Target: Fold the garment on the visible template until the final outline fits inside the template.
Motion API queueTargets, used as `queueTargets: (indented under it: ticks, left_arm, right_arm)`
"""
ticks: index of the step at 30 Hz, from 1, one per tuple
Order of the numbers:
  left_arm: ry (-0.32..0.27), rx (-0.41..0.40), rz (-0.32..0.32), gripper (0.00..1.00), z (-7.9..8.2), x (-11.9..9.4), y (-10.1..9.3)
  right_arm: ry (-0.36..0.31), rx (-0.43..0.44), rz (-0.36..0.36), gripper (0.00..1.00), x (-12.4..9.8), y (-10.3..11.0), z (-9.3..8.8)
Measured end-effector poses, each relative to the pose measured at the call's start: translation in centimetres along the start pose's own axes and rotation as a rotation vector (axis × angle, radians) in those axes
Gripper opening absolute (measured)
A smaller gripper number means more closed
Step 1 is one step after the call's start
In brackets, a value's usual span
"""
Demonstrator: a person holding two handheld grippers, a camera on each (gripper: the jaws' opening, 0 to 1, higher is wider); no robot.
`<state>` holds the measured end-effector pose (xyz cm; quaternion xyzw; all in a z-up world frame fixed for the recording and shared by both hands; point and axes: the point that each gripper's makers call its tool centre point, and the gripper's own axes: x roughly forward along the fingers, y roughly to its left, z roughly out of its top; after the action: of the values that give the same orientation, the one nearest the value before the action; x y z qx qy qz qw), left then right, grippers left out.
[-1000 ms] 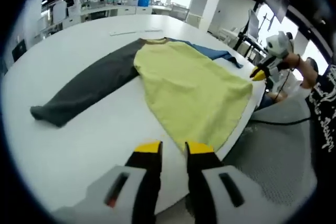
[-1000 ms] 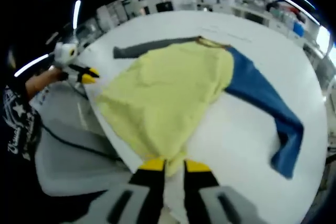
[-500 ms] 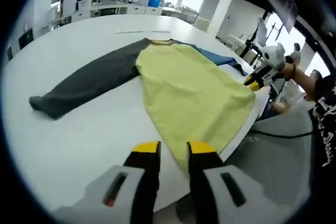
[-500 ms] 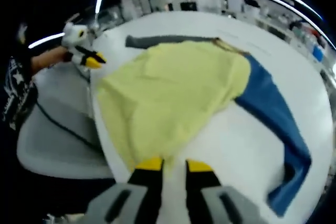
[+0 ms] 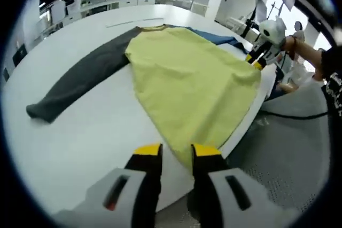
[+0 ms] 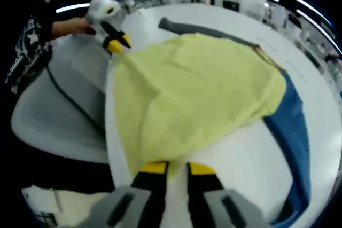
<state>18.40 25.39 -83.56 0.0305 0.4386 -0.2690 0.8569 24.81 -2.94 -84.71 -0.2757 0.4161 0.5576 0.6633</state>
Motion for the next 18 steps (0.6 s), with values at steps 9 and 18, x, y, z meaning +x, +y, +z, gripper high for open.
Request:
queueTargets:
  ticks: [9,18]
  left_arm:
    - [0.022,0.005,-0.009,0.18,-0.59,0.27,-0.52]
    - [0.037,0.003,0.007,0.13,-0.95,0.33,-0.49]
  right_arm:
    - [0.059,-0.021,0.024,0.04,-0.25,0.37,-0.33]
    - [0.041,0.104,0.03,0.0,-0.29,0.5,-0.6]
